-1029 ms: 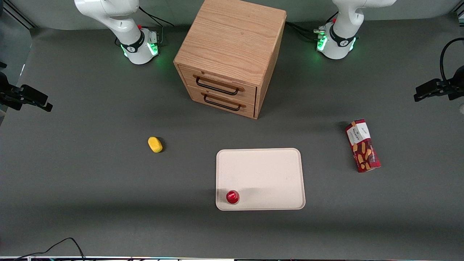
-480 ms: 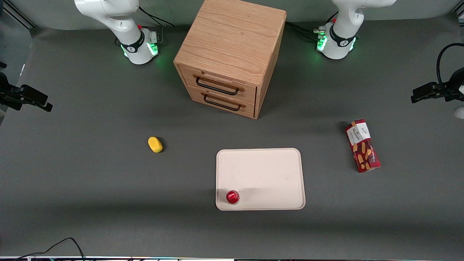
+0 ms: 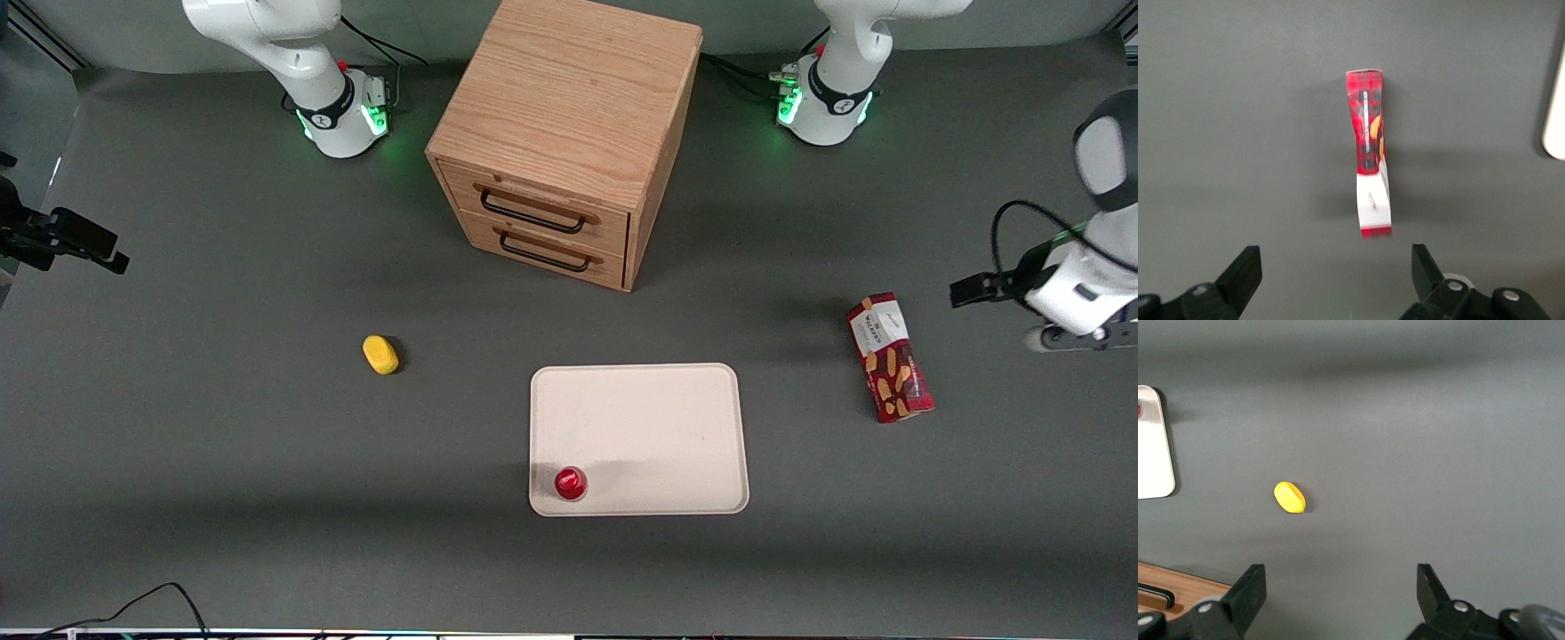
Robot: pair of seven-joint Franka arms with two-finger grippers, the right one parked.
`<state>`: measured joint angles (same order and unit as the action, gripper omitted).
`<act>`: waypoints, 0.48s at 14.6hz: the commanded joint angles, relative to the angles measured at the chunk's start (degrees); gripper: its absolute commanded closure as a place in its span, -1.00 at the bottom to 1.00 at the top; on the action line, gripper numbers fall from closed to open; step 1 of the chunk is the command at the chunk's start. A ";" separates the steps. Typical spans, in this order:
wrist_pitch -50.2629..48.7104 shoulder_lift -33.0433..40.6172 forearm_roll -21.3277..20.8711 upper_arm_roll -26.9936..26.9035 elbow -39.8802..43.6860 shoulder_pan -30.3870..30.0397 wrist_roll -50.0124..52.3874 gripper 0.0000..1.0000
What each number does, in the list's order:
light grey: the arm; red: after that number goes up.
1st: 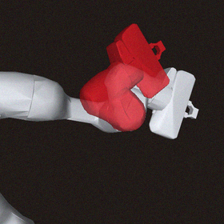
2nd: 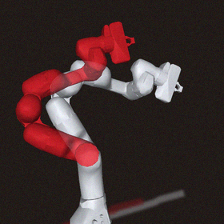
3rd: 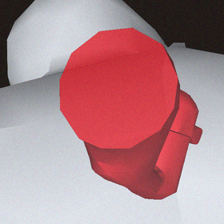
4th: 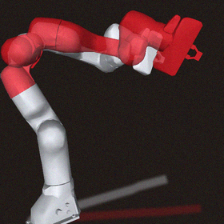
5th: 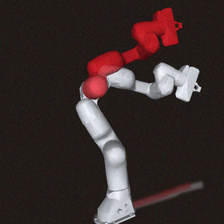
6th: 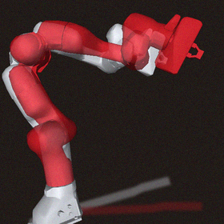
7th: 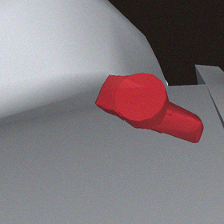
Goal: Place red cookie box on tray
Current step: 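Lower the open left gripper onto the red tartan shortbread box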
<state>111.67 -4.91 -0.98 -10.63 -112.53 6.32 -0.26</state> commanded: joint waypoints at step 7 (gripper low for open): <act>29.20 -10.01 8.88 0.00 -11.66 0.44 2.28 -1.00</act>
<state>136.56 -11.88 6.02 -10.67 -124.29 6.32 1.05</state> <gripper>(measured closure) 0.000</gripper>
